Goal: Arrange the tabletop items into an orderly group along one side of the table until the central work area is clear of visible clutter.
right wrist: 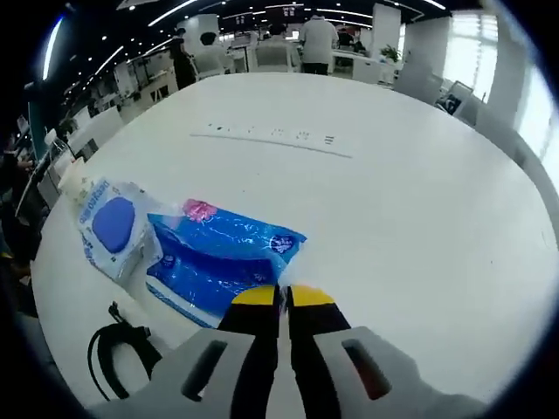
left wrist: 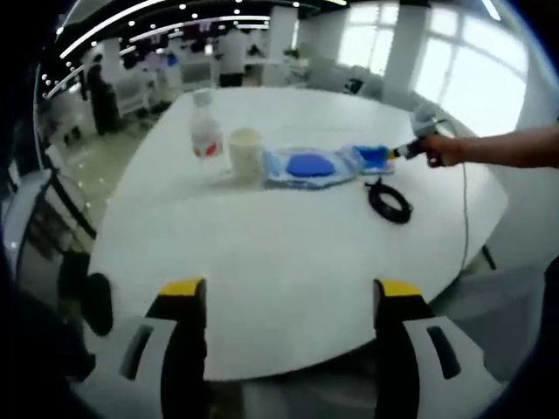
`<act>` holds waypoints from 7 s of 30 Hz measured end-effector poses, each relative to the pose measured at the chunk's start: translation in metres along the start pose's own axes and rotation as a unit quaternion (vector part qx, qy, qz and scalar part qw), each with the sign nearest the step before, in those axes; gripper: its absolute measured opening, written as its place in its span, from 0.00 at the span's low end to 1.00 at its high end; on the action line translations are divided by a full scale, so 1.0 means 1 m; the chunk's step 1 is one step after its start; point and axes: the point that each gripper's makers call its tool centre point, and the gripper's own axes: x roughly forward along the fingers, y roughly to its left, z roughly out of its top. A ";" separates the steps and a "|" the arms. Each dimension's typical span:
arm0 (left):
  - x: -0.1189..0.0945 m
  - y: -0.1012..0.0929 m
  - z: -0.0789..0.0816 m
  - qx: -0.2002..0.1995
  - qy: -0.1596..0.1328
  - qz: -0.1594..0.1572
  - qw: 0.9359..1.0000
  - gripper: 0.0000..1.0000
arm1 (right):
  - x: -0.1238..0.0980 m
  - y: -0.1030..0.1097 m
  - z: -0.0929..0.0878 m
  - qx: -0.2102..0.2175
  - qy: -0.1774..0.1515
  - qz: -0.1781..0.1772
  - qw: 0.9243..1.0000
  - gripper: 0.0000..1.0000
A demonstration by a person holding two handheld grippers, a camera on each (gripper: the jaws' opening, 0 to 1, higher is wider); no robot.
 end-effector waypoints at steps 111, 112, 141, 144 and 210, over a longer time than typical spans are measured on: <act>0.002 -0.006 0.007 -0.002 -0.021 -0.012 1.000 0.82 | -0.078 0.055 -0.024 0.058 -0.126 0.076 0.987 0.70; 0.003 -0.006 0.007 -0.003 -0.021 -0.012 1.000 0.82 | -0.080 0.058 -0.027 0.056 -0.126 0.076 0.988 0.70; 0.003 -0.005 0.005 -0.004 -0.018 -0.016 1.000 0.83 | -0.117 0.095 -0.086 0.043 -0.096 0.105 0.989 0.75; 0.004 -0.005 0.005 -0.001 -0.016 -0.017 1.000 0.83 | -0.117 0.092 -0.091 0.050 -0.094 0.103 0.989 0.75; -0.024 -0.049 0.044 0.142 -0.124 -0.046 0.981 0.80 | -0.214 0.106 -0.079 -0.253 -0.113 -0.195 0.941 0.55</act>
